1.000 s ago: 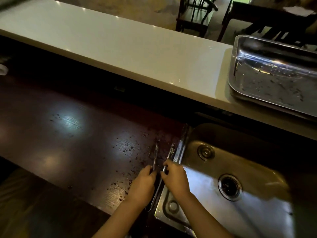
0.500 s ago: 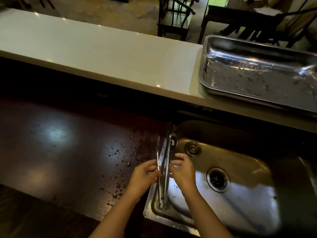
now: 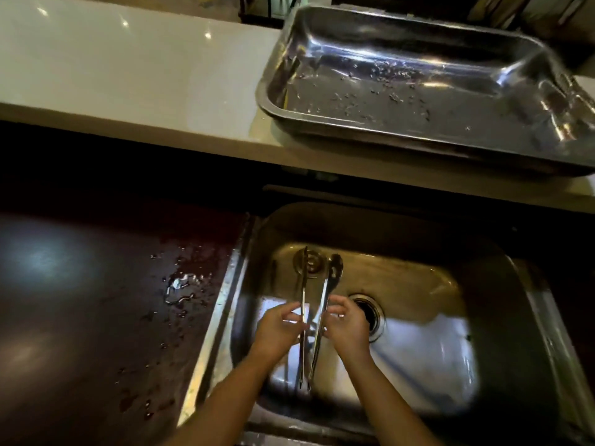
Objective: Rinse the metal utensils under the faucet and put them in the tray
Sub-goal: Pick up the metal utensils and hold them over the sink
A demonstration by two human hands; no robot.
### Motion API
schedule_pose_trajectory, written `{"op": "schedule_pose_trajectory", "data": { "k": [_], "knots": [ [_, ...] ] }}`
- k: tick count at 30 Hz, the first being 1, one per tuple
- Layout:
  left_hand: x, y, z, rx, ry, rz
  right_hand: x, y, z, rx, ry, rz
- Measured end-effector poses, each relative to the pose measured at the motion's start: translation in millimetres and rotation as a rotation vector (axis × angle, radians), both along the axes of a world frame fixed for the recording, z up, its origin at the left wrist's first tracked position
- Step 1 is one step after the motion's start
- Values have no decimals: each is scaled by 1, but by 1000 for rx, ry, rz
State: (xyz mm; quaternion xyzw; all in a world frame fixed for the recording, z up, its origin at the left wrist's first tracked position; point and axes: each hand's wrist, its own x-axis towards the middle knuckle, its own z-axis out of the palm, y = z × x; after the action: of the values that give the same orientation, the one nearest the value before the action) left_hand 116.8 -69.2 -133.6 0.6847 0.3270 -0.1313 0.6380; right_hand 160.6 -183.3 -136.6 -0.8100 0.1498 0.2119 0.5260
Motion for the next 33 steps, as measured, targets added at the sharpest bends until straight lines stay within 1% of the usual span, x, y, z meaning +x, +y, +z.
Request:
{"op": "schedule_pose_trajectory", "data": {
  "k": [3, 6, 8, 10, 12, 16, 20, 24, 27, 29, 31, 33],
  "knots": [
    [12, -15, -33, 150, 55, -31, 7, -12, -32, -53, -15, 6],
    [17, -26, -62, 212, 136, -71, 9, -18, -62, -123, -18, 23],
    [18, -32, -78, 285, 172, -147, 8, -21, -76, -140, 7, 38],
    [20, -35, -93, 354, 169, -232, 8, -24, -87, -158, 57, 64],
    [21, -38, -102, 386, 178, -246, 8, -25, -96, -178, 97, 71],
    [20, -39, -107, 407, 192, -230, 9, -25, -102, -194, 113, 81],
    [19, -40, -102, 407, 249, -252, 11, -27, -99, -187, 145, 90],
    [20, -41, -88, 409, 282, -307, 12, -33, -88, -194, 210, 162],
    [21, -43, -65, 468, 261, -434, 17, -41, -69, -263, 193, 292],
    [19, -46, -42, 518, 223, -529, 19, -51, -47, -314, 172, 426],
    [12, -53, -15, 594, 144, -574, 18, -66, -19, -375, 123, 570],
    [0, -67, 11, 719, 62, -607, 11, -87, 12, -477, 32, 669]
  ]
}}
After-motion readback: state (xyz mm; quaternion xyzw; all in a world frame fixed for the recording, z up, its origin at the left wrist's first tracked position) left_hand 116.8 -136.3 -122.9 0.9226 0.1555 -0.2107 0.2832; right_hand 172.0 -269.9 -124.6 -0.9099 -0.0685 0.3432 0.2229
